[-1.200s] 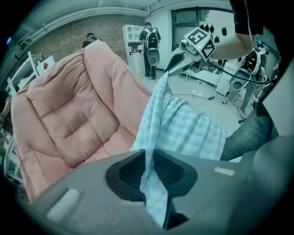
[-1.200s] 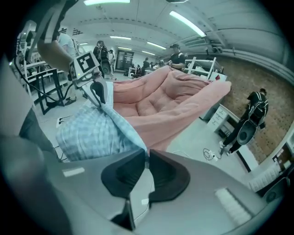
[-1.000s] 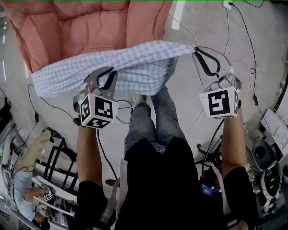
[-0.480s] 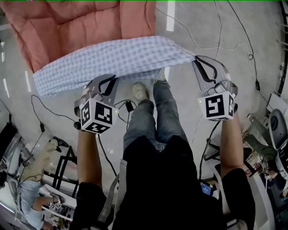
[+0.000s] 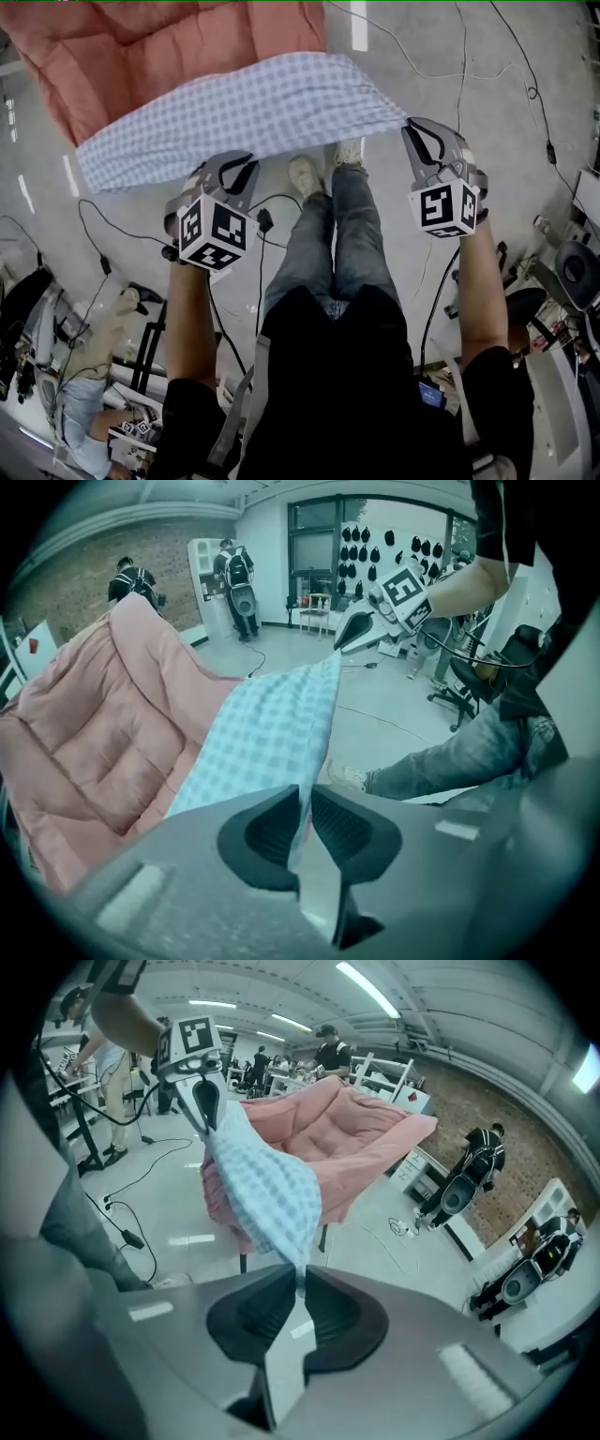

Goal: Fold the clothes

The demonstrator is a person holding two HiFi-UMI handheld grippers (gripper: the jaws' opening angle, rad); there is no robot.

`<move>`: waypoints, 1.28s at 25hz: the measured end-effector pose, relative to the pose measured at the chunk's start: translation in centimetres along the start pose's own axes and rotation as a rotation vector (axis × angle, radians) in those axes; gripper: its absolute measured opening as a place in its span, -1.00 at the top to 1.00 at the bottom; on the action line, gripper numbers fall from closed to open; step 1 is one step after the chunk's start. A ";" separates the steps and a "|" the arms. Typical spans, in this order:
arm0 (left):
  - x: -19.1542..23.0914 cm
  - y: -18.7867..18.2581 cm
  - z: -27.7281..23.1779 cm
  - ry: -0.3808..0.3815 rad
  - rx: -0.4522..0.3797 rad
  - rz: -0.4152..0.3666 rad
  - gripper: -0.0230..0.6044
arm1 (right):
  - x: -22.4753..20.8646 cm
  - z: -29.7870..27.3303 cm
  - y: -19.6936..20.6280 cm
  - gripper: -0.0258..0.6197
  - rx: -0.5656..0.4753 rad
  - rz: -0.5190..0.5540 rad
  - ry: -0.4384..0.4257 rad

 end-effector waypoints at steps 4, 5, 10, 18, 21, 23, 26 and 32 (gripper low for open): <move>0.2 1.2 -1.6 0.018 -0.003 0.028 0.68 | 0.7 -1.8 1.7 0.75 0.042 0.002 -0.010; 0.2 1.5 -2.2 0.026 -0.007 0.040 0.63 | 0.8 -2.3 2.4 0.66 0.053 -0.006 -0.026; -0.5 2.6 -4.3 0.027 -0.011 0.081 0.61 | 1.7 -2.8 5.1 0.44 0.068 -0.053 -0.092; 0.6 4.5 -0.2 -0.062 -0.112 0.220 0.55 | 0.8 -3.4 -1.5 0.44 0.000 -0.039 -0.127; 0.8 6.5 3.4 -0.133 -0.154 0.292 0.55 | 1.4 -3.7 -6.4 0.44 -0.038 0.022 -0.148; 0.9 7.3 6.0 -0.201 -0.191 0.358 0.55 | 1.1 -4.0 -9.6 0.44 -0.062 0.086 -0.159; 0.6 6.4 9.0 -0.276 -0.279 0.532 0.55 | -0.3 -3.8 -13.8 0.44 -0.083 0.149 -0.205; 0.8 4.3 16.9 -0.500 -0.439 0.780 0.55 | -3.5 -3.4 -26.0 0.32 -0.221 0.163 -0.346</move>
Point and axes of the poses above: the fingertips, and each gripper's own axes: z backward along the fingers, x to its left, y out of its underside, the point moved 8 cm from there along z, backward along the fingers, and after that the axes turned 9 degrees about -x, right-handed, at the moved point
